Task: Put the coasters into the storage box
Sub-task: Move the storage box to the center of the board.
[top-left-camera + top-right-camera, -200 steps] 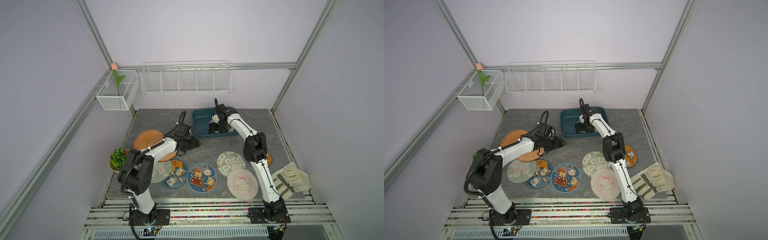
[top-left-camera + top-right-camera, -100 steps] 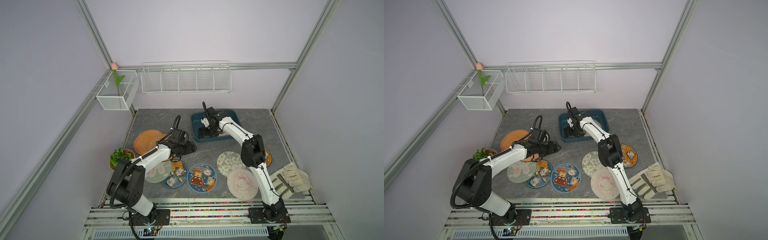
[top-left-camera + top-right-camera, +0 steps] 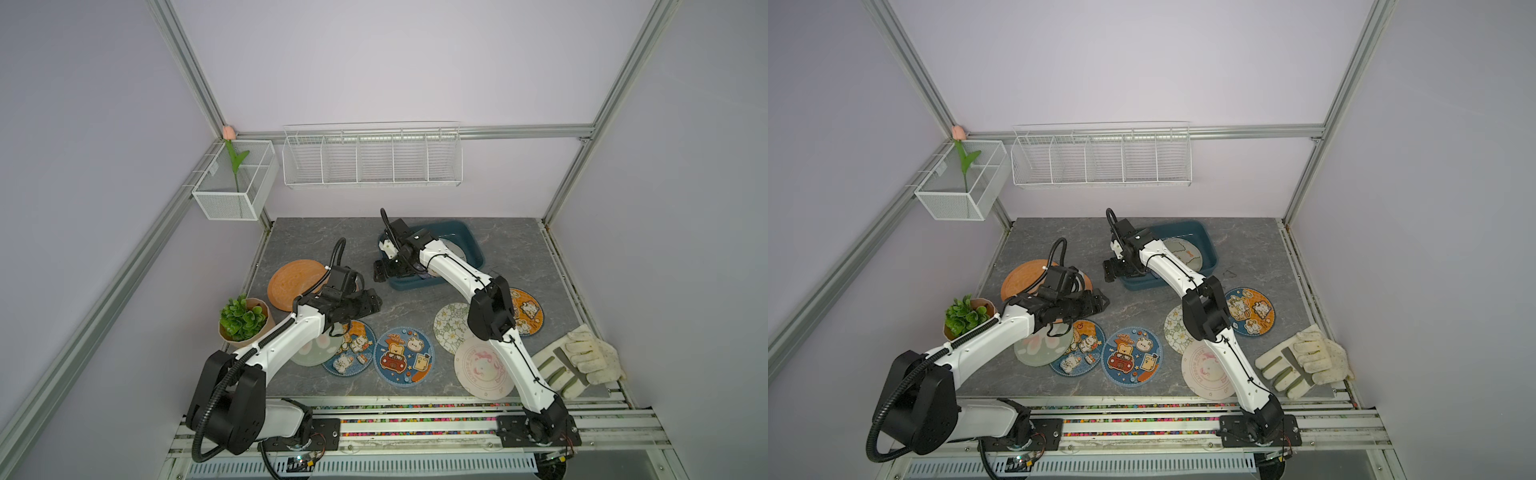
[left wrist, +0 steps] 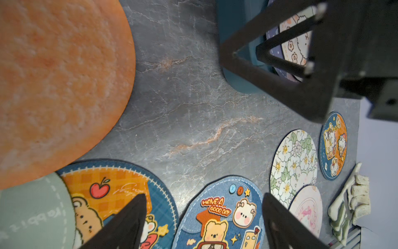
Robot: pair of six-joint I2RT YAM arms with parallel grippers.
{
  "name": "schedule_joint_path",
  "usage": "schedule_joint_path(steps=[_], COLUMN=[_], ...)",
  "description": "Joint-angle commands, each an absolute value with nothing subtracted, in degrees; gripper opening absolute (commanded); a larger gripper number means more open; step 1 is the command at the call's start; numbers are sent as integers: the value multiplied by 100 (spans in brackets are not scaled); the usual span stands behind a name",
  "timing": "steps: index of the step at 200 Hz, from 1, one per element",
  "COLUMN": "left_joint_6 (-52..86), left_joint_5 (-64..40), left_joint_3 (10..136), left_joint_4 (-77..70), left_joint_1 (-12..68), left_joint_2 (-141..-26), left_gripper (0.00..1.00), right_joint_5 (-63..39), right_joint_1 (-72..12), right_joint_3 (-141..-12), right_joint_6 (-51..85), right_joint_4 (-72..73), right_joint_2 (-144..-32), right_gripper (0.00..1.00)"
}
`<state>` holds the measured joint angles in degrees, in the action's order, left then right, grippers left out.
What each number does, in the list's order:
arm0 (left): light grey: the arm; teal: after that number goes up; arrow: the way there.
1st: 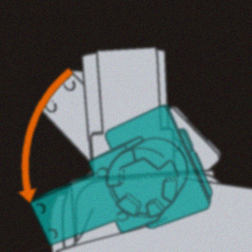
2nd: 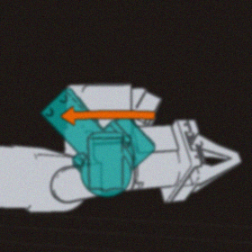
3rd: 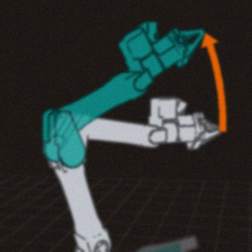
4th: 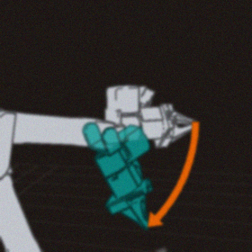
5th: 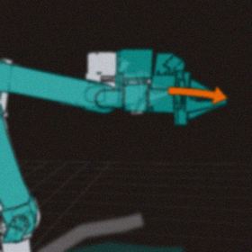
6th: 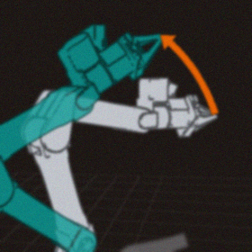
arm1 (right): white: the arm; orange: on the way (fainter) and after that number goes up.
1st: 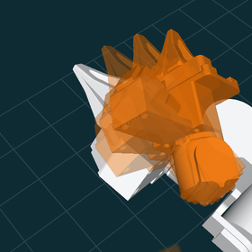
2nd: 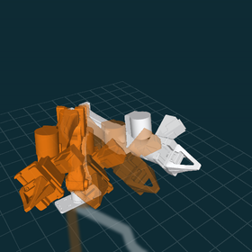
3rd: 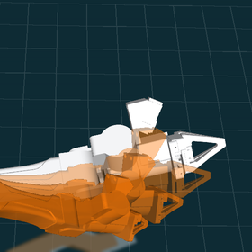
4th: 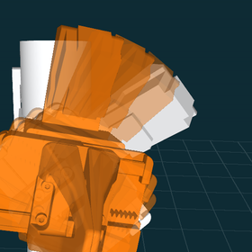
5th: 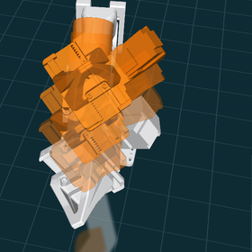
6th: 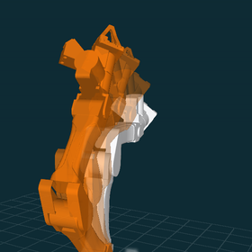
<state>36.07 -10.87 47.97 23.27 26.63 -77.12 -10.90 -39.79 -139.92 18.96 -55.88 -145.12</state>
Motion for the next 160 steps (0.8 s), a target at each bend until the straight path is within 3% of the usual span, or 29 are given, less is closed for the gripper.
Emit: schedule_joint_path(steps=[1,116,160], left_joint_6=[3697,3831,3858], left_joint_5=[-932,-774,-878], left_joint_3=[4635,4398,4316], left_joint_4=[2529,2589,2464], left_joint_1=[2636,2631,2630], left_joint_2=[-7490,-7137,-7176], left_gripper=[84,85,85], right_joint_5=[-1314,-2755,-2878], right_joint_1=[-4034,-4093,-4075], right_joint_3=[-14115,-14177,-14241], right_joint_6=[2165,3419,3316], right_joint_4=[-5528,-3687,-3653], right_joint_2=[-14673,-14807,-14777], right_gripper=[89,89,89])
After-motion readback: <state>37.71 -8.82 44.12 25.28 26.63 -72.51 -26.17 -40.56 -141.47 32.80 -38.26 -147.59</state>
